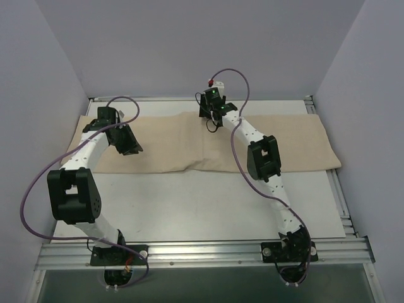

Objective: Open and lay out the surgical kit
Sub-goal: Open the surgical kit at the center of the board.

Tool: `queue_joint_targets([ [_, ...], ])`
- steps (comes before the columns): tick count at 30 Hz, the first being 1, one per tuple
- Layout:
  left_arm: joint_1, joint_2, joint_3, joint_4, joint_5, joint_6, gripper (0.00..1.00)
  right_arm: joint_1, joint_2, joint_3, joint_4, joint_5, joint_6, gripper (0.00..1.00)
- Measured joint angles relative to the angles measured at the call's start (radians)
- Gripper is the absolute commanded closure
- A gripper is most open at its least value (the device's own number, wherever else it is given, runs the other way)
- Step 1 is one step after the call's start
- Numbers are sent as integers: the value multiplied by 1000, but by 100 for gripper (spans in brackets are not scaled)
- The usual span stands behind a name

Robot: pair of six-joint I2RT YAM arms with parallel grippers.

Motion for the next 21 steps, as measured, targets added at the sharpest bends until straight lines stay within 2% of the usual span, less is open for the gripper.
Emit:
queue_joint_targets([
  [6, 0, -19, -33, 29, 18, -22, 66, 18, 51, 39, 19, 25, -45, 49],
  [21, -4, -22, -62, 60, 40, -29, 67, 44, 53, 58, 74, 47, -72, 49],
])
